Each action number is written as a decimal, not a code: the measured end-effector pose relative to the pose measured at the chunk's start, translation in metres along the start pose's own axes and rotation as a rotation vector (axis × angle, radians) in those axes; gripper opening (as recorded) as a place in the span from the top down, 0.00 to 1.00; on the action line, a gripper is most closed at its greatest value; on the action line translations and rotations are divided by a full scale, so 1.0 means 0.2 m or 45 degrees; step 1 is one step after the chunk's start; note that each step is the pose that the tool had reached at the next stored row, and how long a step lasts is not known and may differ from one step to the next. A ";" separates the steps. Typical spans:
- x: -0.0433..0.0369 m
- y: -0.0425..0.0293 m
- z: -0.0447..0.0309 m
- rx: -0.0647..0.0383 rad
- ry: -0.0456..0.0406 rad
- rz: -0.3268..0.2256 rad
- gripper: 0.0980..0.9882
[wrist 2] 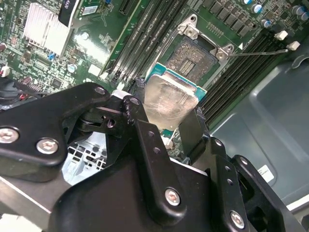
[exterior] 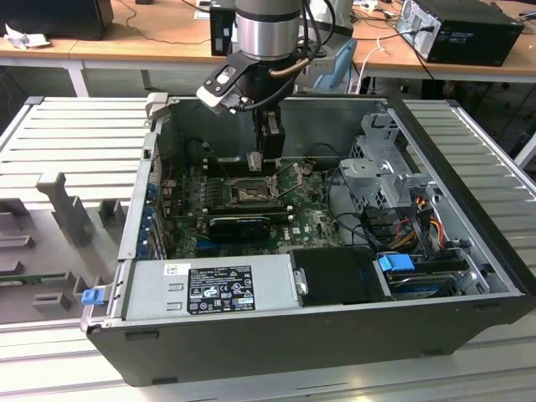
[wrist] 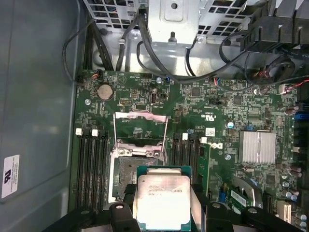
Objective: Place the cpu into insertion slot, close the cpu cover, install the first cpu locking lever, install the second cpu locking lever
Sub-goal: 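Place the cpu into insertion slot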
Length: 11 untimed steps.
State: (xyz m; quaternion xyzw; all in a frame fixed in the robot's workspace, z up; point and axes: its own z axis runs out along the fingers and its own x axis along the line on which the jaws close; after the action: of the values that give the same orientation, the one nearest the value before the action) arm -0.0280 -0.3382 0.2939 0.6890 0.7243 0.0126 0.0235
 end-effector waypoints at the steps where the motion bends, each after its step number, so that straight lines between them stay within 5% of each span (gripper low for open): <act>1: 0.008 -0.001 0.010 0.000 0.000 0.000 0.52; 11: 0.045 -0.009 0.099 0.008 0.001 0.000 0.52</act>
State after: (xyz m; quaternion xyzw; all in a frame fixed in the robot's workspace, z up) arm -0.0292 -0.3295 0.2739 0.6891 0.7243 0.0106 0.0212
